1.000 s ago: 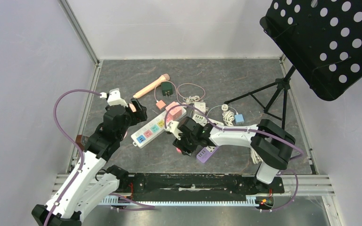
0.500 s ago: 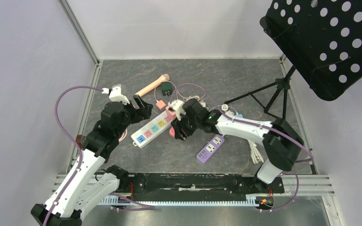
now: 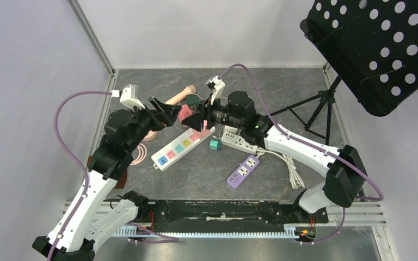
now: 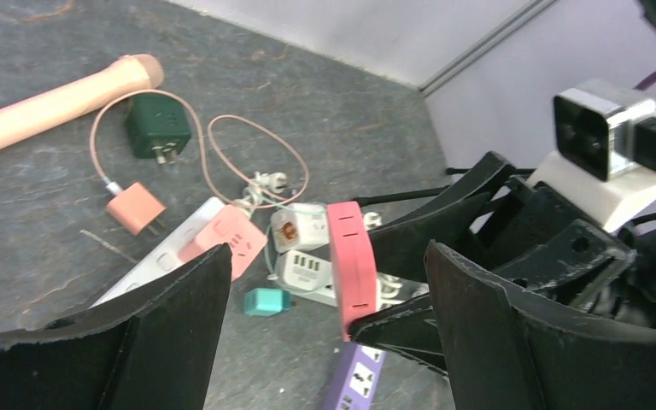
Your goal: Insert the plug
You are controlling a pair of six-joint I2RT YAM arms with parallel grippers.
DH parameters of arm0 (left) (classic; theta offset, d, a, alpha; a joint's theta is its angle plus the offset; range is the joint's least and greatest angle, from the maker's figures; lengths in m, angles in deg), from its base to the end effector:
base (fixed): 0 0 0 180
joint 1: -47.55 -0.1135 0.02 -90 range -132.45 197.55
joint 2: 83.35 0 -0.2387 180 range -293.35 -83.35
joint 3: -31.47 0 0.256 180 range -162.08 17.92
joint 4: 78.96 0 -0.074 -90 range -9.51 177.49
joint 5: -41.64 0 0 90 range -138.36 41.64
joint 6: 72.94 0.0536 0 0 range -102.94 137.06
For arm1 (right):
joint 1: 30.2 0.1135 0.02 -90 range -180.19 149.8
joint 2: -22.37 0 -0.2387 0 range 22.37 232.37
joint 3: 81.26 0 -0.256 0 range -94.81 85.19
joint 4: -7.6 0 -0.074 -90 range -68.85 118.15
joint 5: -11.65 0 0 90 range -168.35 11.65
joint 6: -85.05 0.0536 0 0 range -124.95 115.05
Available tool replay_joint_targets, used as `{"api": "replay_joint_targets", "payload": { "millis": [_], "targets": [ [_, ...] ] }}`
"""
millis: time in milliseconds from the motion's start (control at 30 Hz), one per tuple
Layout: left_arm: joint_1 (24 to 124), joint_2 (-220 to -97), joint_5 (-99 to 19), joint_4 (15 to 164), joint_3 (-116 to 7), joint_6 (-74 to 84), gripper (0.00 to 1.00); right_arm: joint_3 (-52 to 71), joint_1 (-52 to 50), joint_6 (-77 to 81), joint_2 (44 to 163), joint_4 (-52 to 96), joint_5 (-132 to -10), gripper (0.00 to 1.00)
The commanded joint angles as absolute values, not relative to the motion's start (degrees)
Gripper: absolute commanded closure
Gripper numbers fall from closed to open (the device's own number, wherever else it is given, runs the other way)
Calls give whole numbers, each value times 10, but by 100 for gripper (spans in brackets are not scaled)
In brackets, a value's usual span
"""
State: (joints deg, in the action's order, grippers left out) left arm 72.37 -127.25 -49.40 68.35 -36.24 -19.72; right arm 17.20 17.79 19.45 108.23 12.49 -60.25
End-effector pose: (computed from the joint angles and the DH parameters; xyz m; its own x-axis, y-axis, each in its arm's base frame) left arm 0.1894 -0.0865 0.3627 -0.3538 -0.4960 -0.7930 0.2392 0.7717 -0.5893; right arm 0.2429 0.2945 0.3123 -0.4741 0.0604 -0.8784 -0.7858 0.4209 0.4531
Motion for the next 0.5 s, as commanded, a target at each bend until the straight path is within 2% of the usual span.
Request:
{"api": "replay_joint_targets", "payload": {
  "millis": [0,167,300,467],
  "targets": [
    [722,-1279,-463,721,-394,-260,12,181,180,228,1063,41,-605,57],
    [722,-1300,-447,716,-388,-297,20,197,188,226,1056,7,-617,57],
    [722,-1319,-429,708,-386,-323,38,194,201,208,1058,3,-637,57],
    [722,-1329,-412,706,-382,-329,43,192,207,204,1065,1,-647,56]
  ]
}}
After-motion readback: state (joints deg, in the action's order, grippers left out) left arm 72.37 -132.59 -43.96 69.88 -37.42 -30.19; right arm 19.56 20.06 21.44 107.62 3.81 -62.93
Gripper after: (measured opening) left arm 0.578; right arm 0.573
